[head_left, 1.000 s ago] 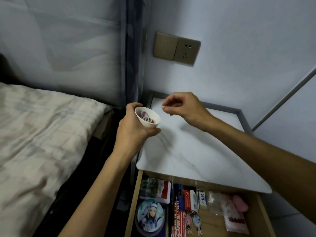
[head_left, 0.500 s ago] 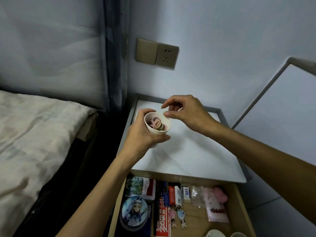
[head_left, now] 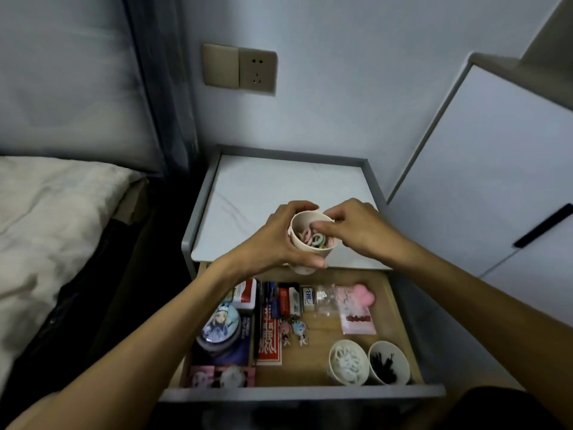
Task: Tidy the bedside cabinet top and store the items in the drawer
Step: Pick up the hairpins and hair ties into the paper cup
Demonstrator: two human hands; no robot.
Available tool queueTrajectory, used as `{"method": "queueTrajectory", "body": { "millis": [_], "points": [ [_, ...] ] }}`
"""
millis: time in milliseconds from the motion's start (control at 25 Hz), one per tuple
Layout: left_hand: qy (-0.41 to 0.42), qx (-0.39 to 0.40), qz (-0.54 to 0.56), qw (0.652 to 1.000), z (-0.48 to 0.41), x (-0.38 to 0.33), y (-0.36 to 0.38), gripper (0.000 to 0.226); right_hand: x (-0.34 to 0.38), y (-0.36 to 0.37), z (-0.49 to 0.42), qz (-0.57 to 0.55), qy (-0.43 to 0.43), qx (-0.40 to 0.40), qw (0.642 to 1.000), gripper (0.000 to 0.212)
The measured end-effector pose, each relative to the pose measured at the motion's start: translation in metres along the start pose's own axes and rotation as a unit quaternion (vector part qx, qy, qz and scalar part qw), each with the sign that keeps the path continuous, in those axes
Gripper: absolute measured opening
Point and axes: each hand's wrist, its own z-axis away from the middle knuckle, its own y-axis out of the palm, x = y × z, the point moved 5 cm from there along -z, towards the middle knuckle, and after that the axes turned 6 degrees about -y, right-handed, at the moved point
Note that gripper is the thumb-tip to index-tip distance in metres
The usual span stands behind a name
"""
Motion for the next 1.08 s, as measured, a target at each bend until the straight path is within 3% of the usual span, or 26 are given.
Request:
{"method": "queueTrajectory", "body": {
  "millis": [200, 400, 520, 680, 800, 960, 1080],
  "points": [
    [-0.089, 0.001, -0.139, 0.986, 0.017, 0.004, 0.024, 0.052, -0.036, 0.04, 0.042, 0.0, 0.025, -0.003, 1.0, 0.025],
    [-0.076, -0.02, -0.352, 0.933, 0.029, 0.055, 0.072, 0.028, -0.066, 0.109, 0.072, -0.042, 0.013, 0.073, 0.996, 0.039],
    [-0.128, 0.002, -0.347, 0.929, 0.039, 0.093, 0.092, 0.017, -0.084, 0.123, 0.091, -0.069, 0.025, 0.135, 0.988, 0.016],
    [-0.15, 0.007, -0.398, 0.905, 0.045, 0.112, 0.109, 0.019, -0.099, 0.111, 0.107, -0.043, 0.037, 0.137, 0.989, 0.026],
    [-0.157, 0.012, -0.426, 0.891, 0.047, 0.118, 0.12, 0.023, -0.096, 0.117, 0.121, -0.022, 0.011, 0.212, 0.977, 0.034],
    [-0.158, 0.016, -0.422, 0.892, 0.047, 0.119, 0.125, 0.022, -0.09, 0.122, 0.135, -0.038, 0.0, 0.274, 0.961, 0.061],
    [-0.156, 0.022, -0.414, 0.897, 0.05, 0.116, 0.127, 0.021, -0.083, 0.127, 0.147, 0.032, -0.028, 0.302, 0.952, 0.074]
  ]
}}
